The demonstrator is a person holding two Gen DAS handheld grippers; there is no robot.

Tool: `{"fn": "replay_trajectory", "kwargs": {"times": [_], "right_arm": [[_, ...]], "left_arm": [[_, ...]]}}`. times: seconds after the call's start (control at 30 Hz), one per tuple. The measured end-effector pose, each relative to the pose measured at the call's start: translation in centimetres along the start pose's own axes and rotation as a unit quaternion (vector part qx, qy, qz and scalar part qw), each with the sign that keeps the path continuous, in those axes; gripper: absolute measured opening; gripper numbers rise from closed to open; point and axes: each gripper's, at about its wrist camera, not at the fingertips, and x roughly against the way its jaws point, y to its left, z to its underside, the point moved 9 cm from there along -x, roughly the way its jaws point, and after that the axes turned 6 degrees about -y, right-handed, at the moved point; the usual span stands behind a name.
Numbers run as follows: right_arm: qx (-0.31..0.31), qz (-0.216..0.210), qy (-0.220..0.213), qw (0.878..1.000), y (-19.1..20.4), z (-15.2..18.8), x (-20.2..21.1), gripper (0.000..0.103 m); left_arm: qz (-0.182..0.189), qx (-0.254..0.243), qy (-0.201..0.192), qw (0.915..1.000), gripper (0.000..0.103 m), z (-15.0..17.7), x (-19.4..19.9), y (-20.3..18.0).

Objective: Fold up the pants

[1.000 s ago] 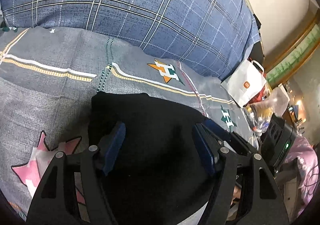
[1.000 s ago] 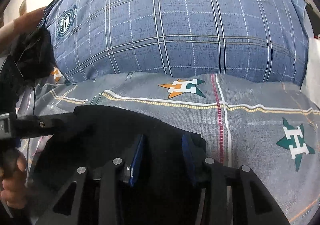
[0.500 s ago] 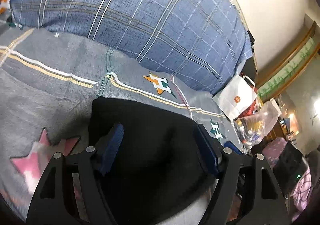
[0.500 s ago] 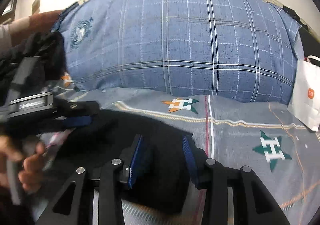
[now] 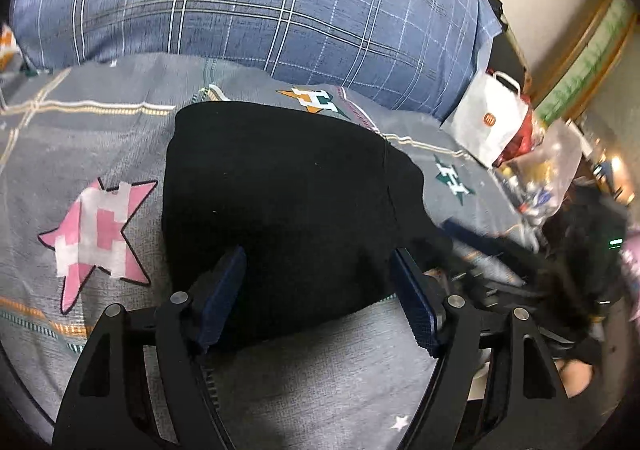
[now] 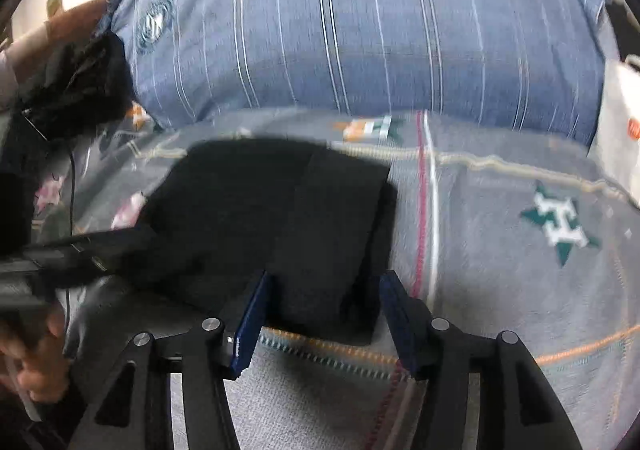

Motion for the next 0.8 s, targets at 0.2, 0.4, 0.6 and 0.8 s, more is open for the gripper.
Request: {"fn": "replay_trajectory", "kwargs": {"times": [0.2, 0.4, 0.6, 0.8], "right_arm": [[-0.006, 0.129, -0.057, 0.990, -2.3, -0.4, 4.4, 0.053], [-0.003, 0.175, 0.013, 0.984, -3.9, 1.4, 2.4, 0.053], [-0.023, 0.201, 0.032, 0.979, -5.0, 2.1, 2.1, 0.053], [-0.061, 0.199, 0.029, 0.978, -5.8, 2.2, 1.8, 0.053]], "left_arm": [[0.001, 0.006, -0.006, 1.0000, 0.075, 0.1, -0.1, 0.4], [-0.002, 0.006, -0.008, 0.9999, 0.078, 0.0, -0.2, 0.1], [-0.018, -0.022, -0.019, 0.9994, 0.087, 0.2, -0.6, -0.8], [-0.038, -0.029, -0.024, 0.9986, 0.087, 0.3, -0.9, -0.7]]}}
